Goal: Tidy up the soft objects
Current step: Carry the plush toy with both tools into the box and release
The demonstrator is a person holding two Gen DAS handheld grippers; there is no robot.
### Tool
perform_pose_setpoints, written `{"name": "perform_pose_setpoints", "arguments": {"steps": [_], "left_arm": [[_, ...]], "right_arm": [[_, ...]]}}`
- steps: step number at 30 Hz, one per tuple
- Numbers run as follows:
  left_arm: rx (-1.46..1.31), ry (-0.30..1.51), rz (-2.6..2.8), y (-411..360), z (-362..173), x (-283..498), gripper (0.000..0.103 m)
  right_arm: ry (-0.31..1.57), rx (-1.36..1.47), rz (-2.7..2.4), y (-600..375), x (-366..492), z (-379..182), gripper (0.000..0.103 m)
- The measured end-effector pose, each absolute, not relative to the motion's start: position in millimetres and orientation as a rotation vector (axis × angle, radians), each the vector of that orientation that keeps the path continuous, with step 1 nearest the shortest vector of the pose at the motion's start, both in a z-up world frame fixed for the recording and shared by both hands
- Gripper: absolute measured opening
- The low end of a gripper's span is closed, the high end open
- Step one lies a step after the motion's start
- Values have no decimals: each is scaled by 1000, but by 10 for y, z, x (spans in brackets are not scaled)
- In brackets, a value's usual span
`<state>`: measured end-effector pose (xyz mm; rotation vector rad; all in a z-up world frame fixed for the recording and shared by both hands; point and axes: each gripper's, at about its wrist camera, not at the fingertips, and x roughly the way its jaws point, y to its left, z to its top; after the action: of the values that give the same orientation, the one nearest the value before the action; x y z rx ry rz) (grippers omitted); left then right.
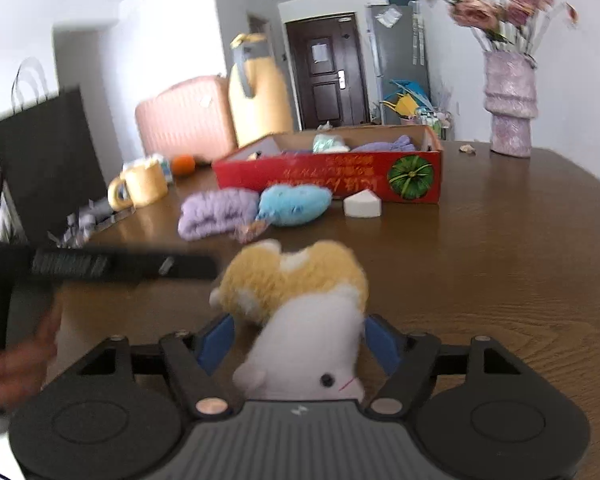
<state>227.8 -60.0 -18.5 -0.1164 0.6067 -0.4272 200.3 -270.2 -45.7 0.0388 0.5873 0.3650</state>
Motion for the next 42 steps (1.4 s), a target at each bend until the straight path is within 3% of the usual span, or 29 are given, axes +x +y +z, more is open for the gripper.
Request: {"name": "perform_pose_setpoints", "arguments": {"steps": [7,10,13,21,25,29,36,42], "left_arm": [[-169,630,-510,-700,-251,2547,66],[-206,658,-535,-721,-340,2602,56],[-248,674,-568,-709,-390,2636,47],[-266,637,-572,-696,-182,2873,45],[-281,558,-587,-755,257,3419,44],[-260,597,-559,-987,540,4407,44],[-265,779,-451,-1317,242,5842,42],[-158,797,-416,-1466,41,6008,51]], "right_arm": [[588,51,313,-2800,1965,-507,71],[597,84,311,-2874,1992,-520,54],[592,83,322,-2881,2014,-520,51],[487,89,342,-2945,2456,-124,47],[435,78,331,-3061,3218,222,46],[513,123,292,-3158,4236,291,45],[638,-16,154,-2919,5249,-40,44],[636,-216,72,-2611,5259,-254,50]]}}
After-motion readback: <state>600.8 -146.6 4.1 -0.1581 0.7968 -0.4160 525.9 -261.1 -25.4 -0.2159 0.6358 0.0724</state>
